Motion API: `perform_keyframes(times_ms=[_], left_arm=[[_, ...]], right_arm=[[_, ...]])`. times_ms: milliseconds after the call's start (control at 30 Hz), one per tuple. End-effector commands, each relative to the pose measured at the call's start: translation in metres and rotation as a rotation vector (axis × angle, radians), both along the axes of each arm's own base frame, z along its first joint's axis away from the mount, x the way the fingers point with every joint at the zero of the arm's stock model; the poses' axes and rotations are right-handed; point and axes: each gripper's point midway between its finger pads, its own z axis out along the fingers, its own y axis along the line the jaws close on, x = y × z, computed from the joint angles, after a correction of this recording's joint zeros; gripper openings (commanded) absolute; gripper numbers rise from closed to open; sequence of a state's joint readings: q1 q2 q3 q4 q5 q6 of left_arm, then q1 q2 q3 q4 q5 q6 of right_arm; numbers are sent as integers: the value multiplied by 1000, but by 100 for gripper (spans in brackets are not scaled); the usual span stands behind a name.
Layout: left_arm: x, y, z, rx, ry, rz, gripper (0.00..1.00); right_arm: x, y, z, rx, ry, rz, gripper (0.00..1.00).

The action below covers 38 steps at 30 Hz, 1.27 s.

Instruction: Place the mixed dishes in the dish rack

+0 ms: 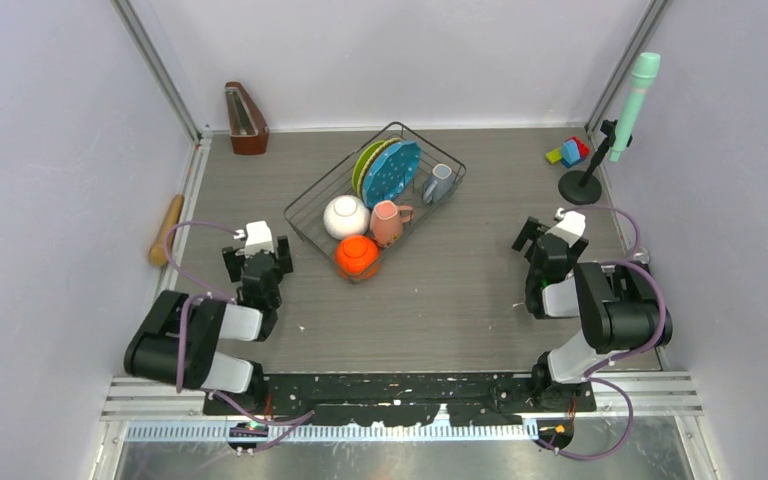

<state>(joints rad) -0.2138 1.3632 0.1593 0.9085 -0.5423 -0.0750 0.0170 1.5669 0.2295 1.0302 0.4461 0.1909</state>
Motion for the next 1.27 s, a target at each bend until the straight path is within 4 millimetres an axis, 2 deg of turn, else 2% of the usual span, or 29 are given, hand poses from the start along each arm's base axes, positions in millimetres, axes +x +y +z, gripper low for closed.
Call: perform_keyframes(times_ms=[0,67,133,267,367,467,1233], left_arm=[[33,5,50,30,-236,44,97],[39,-11,42,41,-171,-61,98],[49,-18,34,44,-92,-108,90],[55,-11,23,18,-92,-108,89],[60,-10,17,23,-42,-105,96],[62,-10,21,2,-72,-108,100],[62,-11,19,-3,-60,-109,100]], right_arm=[[32,5,31,1,-72,38,98],[34,8,32,0,-69,57,99],[36,8,33,-2,-72,59,100],[34,8,31,-3,-67,58,100],[34,8,31,-3,-65,60,100],[35,8,31,-2,-65,60,100],[35,8,31,-3,-66,60,100]])
